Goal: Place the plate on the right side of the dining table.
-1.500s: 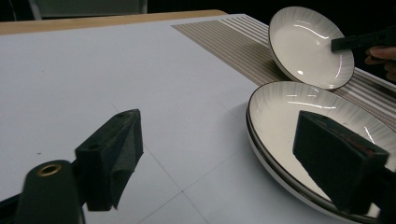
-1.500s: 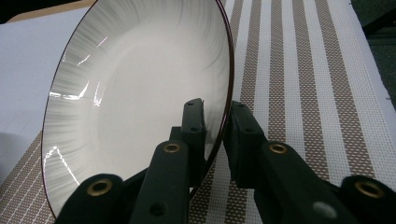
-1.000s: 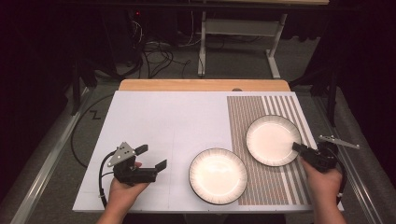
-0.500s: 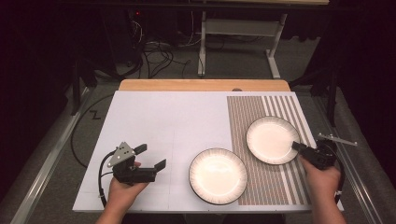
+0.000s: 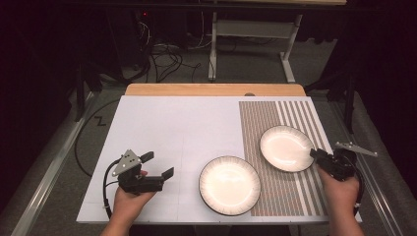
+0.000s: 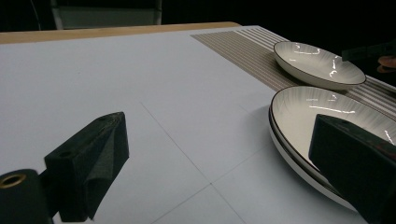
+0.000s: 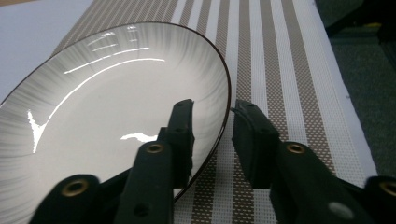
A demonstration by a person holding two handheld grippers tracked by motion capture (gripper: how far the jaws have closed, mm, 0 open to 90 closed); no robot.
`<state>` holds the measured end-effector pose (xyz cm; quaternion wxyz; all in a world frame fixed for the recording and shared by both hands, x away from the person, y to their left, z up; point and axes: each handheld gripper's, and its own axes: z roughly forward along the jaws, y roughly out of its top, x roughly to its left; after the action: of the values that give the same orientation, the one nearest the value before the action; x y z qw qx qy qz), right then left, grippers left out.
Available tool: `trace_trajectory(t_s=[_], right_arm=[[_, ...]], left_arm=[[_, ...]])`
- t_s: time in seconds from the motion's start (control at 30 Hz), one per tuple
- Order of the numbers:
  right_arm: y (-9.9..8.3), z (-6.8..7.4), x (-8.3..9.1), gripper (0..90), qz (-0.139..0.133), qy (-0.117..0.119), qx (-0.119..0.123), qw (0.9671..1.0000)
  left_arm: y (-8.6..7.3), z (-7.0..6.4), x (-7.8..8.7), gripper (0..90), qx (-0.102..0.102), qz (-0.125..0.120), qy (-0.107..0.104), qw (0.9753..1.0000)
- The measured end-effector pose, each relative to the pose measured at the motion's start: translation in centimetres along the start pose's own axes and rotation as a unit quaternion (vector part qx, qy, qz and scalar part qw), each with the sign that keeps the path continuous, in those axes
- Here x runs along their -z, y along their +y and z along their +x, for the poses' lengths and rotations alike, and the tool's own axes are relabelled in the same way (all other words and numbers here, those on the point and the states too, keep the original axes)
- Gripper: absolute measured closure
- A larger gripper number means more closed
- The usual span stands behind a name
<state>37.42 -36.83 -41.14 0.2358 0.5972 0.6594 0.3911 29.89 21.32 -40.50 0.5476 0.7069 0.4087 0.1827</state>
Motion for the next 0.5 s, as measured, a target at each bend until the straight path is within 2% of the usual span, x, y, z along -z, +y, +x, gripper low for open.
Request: trace_trajectory(t_s=[0.1,0.3,0.4,0.5], right_arm=[[0.0,0.5,0.6,57.2,-0.02,0.006,0.017,0.9996],[-0.1,1.9,1.6,40.4,-0.048,0.043,0.051,0.9966],[-0.2,3.4,2.1,34.1,-0.06,0.065,0.078,0.993],[-0.3,5.1,2.5,28.6,-0.068,0.092,0.103,0.988]], left_arm=[[0.0,0.1,0.1,5.7,0.001,-0.001,0.0,1.0],[-0.1,0.1,0.1,5.7,0.001,-0.003,0.001,1.0],[-0.1,0.1,0.0,5.7,-0.001,-0.002,-0.001,1.0],[-0.1,0.1,0.1,5.7,-0.001,-0.004,-0.002,1.0]])
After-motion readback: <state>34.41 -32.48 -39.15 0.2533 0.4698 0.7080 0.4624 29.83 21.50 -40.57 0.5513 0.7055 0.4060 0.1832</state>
